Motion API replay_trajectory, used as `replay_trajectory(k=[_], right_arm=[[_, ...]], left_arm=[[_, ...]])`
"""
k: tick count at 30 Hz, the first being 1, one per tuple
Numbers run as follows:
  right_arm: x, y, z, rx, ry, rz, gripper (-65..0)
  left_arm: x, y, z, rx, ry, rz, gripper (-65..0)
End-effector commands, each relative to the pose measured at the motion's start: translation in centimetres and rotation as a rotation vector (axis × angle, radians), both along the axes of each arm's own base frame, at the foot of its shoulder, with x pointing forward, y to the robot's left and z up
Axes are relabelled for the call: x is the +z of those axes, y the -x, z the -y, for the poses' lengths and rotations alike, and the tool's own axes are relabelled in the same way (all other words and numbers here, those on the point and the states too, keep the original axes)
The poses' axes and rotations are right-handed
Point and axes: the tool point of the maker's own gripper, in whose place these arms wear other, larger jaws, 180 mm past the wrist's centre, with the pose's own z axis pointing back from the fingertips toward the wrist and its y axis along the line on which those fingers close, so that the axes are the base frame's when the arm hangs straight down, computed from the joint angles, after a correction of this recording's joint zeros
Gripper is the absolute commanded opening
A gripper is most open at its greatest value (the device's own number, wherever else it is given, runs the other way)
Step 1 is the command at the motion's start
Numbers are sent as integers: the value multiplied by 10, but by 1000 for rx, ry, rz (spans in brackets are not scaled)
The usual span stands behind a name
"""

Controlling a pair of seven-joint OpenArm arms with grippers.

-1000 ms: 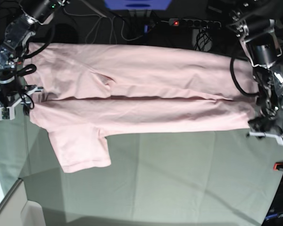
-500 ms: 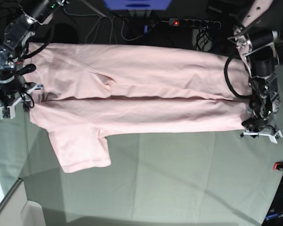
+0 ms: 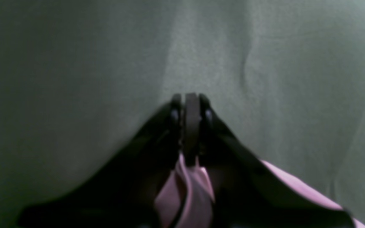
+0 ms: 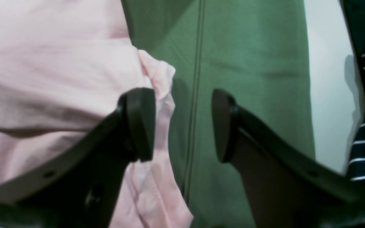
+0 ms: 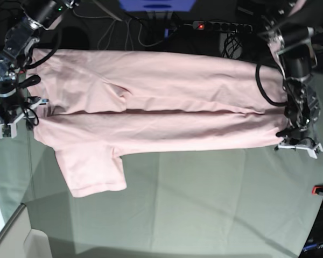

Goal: Layout the t-shirt on the table in an organized manner, then fold the t-shirt properly
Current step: 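Grasp the folded shirt's edge again with both grippers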

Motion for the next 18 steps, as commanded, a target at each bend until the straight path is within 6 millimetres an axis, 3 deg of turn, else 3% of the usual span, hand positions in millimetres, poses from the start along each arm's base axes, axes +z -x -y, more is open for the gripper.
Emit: replay_trajectory(k=[1,8,15,18], right_arm=[[21,-14,4,4,20,75,-355],[34,-29,4,5,21,116,-353],[44,-54,-17,74,17,151,-351],[47,-74,-33,120,-2,165,-343]], left_arm=[[33,-22,-4,-6,-38,101,-650],[92,-28,0,-42,-137,251,-650],[90,-27,11,-90,-156,237,-650],[90,-27,11,-90,-158,237,-650]])
